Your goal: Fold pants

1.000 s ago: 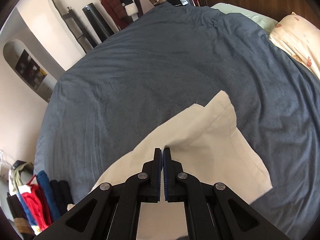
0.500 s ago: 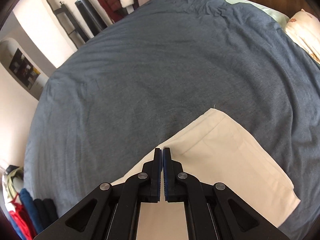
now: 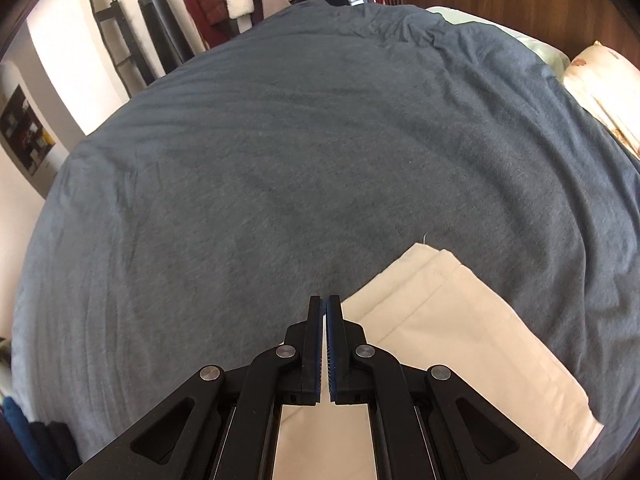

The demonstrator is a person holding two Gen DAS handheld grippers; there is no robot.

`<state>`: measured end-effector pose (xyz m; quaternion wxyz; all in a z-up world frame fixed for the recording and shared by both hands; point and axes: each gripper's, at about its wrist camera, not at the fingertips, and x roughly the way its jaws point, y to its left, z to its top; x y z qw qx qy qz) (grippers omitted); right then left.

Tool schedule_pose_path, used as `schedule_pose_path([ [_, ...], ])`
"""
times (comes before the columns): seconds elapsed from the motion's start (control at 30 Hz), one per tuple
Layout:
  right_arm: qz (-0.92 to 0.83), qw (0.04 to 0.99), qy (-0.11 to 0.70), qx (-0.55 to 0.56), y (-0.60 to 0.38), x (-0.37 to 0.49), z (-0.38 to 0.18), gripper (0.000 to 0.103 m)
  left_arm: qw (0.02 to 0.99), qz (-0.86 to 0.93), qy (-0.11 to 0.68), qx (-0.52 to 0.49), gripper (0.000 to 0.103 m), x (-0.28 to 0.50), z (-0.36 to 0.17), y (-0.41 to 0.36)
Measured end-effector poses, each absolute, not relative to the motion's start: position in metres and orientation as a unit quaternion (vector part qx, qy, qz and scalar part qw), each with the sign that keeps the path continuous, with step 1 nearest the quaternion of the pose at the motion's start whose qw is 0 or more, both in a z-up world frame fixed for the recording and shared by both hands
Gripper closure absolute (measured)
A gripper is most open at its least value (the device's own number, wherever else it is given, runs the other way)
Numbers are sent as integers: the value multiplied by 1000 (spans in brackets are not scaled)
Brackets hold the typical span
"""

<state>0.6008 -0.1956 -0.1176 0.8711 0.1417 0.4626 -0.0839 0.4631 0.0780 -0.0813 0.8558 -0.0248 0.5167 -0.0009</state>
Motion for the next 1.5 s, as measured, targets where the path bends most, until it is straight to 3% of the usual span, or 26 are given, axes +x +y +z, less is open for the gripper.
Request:
schedule_pose_path([
  [0.2,-72,873,465,125,-195,592,-107,95,853,-32,519,-30,28,469,-104,77],
  [0.3,-48,878,465,104,-193,578,-100,70,850,-57,523,-16,28,472,-116,74],
  [0.43,-43,881,467,64,-195,564,-100,70,849,-73,524,9,31,476,-128,66],
  [0.57,-58,877,476,37,-204,560,-111,70,849,-65,525,21,60,478,-131,57],
  [0.77,-61,866,493,49,-212,568,-122,70,864,-28,502,0,63,479,-111,64],
  [0.9,-48,865,496,54,-206,582,-130,70,849,-11,528,-3,63,492,-127,67],
  [1.03,-59,848,524,55,-202,604,-149,70,837,-9,548,3,56,499,-138,66],
  [1.13,-72,849,521,47,-203,613,-153,70,834,14,551,30,33,501,-139,63],
  [1.33,-95,852,514,22,-201,611,-144,69,835,26,548,55,25,488,-125,62],
  [1.43,-97,862,497,18,-204,599,-129,54,842,35,535,60,18,477,-112,62],
  [1.5,-97,869,485,26,-206,588,-117,53,847,35,525,70,18,467,-104,59],
])
